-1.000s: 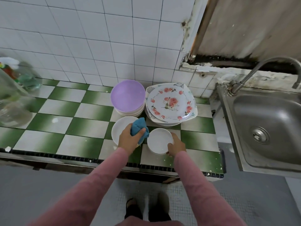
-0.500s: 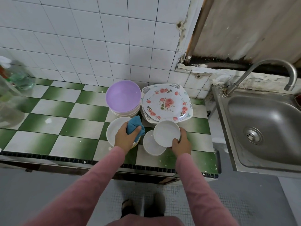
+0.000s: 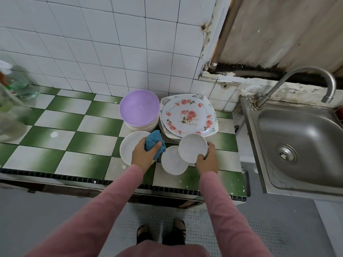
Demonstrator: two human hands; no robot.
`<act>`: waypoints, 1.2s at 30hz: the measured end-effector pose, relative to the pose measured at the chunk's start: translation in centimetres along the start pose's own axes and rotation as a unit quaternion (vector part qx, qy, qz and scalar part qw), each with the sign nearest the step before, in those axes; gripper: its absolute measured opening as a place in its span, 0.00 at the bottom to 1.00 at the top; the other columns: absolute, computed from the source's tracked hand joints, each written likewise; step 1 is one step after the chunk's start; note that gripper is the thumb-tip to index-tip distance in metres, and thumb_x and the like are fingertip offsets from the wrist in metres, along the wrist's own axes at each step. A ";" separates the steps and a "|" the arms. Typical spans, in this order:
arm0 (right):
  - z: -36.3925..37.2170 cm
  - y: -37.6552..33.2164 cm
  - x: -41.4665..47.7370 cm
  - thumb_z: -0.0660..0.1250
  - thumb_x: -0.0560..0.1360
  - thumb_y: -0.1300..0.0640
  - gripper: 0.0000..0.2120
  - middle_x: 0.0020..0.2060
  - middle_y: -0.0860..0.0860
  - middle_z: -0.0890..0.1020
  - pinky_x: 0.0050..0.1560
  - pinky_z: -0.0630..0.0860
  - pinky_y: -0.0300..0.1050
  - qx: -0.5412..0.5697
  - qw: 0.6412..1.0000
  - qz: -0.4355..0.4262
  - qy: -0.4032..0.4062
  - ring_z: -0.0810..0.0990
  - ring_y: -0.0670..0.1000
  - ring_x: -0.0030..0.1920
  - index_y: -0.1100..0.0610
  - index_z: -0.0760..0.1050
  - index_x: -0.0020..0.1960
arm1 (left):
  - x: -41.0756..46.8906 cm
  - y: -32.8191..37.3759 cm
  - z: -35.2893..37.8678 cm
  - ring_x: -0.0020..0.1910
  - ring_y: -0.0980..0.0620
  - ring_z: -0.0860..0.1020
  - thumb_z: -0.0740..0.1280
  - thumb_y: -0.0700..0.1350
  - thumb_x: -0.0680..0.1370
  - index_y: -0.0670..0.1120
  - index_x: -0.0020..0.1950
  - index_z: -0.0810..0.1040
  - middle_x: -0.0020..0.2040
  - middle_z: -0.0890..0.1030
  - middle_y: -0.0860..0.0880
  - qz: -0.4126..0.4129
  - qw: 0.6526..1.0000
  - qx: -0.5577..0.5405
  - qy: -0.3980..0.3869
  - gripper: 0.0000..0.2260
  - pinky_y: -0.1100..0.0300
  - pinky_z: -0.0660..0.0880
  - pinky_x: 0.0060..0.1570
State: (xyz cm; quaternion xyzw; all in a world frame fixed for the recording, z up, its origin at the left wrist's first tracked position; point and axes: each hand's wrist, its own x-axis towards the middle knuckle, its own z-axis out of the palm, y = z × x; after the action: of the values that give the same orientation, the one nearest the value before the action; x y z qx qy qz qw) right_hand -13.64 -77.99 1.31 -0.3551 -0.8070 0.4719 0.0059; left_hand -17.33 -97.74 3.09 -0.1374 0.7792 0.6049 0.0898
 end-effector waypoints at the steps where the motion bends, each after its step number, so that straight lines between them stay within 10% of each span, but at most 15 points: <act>1: 0.0 -0.1 -0.1 0.58 0.77 0.64 0.28 0.59 0.57 0.78 0.56 0.79 0.55 0.002 1.000 0.000 0.001 0.78 0.62 0.54 0.47 0.63 0.74 | 0.0 -0.1 0.0 0.55 0.50 0.78 0.69 0.53 0.77 0.49 0.65 0.73 0.56 0.79 0.49 0.001 1.000 0.000 0.001 0.18 0.58 0.77 0.50; 36: 1.0 -1.6 -2.0 0.58 0.76 0.70 0.22 0.49 0.56 0.74 0.44 0.78 0.51 0.060 0.997 0.031 0.043 0.76 0.58 0.46 0.55 0.61 0.66 | 0.2 -0.5 -0.9 0.56 0.49 0.78 0.69 0.53 0.77 0.49 0.65 0.73 0.56 0.79 0.49 0.009 1.000 0.010 -0.015 0.18 0.50 0.78 0.58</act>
State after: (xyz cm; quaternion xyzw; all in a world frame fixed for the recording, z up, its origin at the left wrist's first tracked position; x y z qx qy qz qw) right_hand -13.41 -80.43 2.64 -0.3984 -0.7648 0.5041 0.0474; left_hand -17.34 -98.76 2.85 -0.1204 0.7849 0.6000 0.0974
